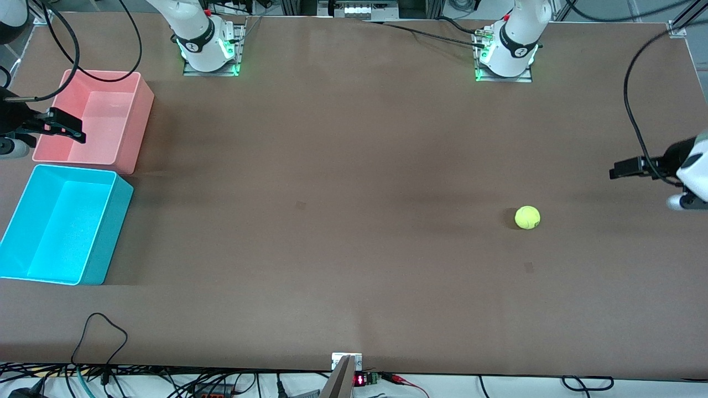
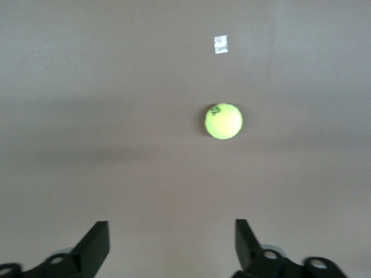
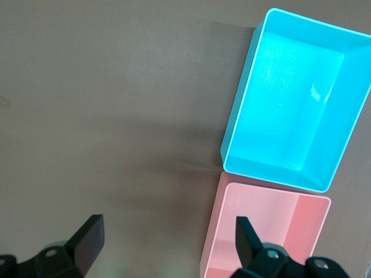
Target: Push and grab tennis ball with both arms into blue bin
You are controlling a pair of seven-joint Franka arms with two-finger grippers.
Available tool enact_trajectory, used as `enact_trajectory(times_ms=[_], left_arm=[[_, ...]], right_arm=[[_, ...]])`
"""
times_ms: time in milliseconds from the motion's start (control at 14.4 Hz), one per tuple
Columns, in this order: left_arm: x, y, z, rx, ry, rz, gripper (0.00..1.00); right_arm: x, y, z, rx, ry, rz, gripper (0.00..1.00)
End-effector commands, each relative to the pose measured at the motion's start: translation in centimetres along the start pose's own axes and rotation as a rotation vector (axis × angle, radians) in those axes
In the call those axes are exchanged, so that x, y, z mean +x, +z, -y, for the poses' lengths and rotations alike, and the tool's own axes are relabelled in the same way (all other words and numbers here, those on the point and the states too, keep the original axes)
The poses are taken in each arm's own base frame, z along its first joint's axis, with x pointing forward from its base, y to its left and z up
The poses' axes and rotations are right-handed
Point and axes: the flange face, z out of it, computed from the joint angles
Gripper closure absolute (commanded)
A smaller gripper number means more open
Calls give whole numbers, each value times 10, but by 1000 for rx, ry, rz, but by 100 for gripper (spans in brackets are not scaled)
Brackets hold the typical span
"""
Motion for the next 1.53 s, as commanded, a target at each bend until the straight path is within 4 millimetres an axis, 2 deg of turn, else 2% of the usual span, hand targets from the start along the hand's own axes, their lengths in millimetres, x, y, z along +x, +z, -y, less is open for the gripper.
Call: enact_trajectory(times_ms=[0,139,278,417,625,903,1042,1111,1319,1458], left_arm=[[30,51,17,-19,101,22,73],[38,73,15,-27,239,42,99],[51,105,15,-40,429,57,100],[56,141,15,-35,515,48,100],[44,184,12,56,758,0,100],[40,205,13,112,942,28,100],[44,214,-3,175,1080,51,100],[46,216,-3,186,1099,39,100],[47,229,3,211,1256,11,100],[44,233,9,211,1291,10,100]], right_arm=[[-1,-3,-1,0,4,0,0],[1,-3,0,0,2,-3,0],[1,-2,-1,1,4,-5,0],[2,0,-1,2,3,0,0],[2,1,-3,2,6,2,0],[8,12,-2,17,5,22,0],[13,26,-2,22,1,52,0],[15,30,1,18,-13,64,0],[18,37,0,16,-22,76,0],[24,49,0,19,-25,99,0]])
